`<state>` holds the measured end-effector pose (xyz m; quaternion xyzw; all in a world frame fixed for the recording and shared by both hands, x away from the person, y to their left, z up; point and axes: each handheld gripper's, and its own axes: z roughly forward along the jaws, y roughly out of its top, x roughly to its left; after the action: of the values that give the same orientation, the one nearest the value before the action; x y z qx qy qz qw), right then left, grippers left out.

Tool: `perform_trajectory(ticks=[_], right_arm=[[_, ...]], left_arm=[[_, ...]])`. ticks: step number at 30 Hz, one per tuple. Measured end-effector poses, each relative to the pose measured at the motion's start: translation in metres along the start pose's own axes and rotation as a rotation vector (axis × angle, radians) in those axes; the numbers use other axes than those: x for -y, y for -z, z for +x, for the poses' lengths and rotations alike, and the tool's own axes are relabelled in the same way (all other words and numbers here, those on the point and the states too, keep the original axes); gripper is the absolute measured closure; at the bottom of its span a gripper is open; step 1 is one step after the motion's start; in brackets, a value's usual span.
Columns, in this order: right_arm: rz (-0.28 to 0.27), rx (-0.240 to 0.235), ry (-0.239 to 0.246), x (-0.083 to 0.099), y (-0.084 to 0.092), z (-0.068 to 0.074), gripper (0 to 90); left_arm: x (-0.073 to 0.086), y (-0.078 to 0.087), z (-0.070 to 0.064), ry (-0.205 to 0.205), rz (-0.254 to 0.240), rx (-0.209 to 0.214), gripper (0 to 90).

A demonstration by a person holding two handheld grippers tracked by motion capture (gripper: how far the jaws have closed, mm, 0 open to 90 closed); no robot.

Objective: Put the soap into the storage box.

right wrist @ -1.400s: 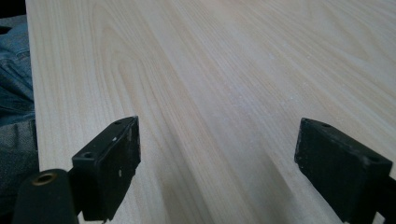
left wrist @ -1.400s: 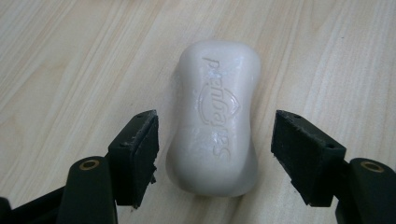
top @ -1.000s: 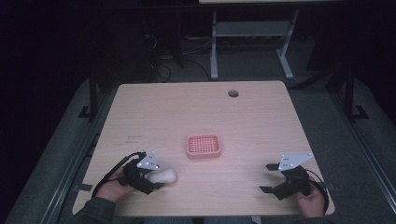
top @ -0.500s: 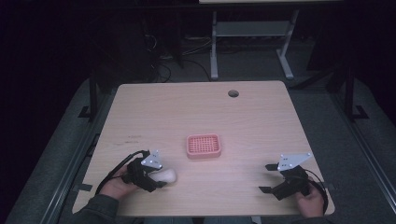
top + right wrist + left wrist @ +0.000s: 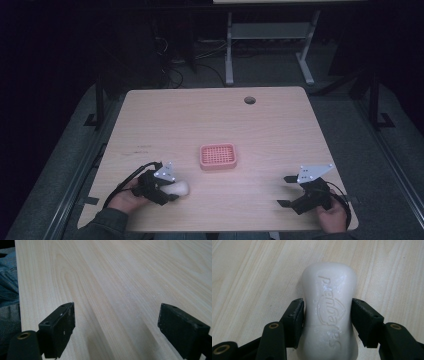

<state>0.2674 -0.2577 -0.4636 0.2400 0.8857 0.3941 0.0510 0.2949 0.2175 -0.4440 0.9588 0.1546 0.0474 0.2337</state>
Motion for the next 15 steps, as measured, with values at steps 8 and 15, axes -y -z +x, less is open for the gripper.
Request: perform_trajectory(ticks=[8, 15], right_arm=[[0.001, 0.0, 0.0, -0.0001, 0.0005, 0.0002, 14.1], [0.001, -0.001, 0.001, -0.0002, 0.0005, 0.0004, 14.0]], left_arm=[[-0.0001, -0.002, -0.0003, 0.004, -0.001, -0.001, 45.2], [-0.0012, -0.0019, -0.0007, 0.008, 0.003, 0.004, 47.7]])
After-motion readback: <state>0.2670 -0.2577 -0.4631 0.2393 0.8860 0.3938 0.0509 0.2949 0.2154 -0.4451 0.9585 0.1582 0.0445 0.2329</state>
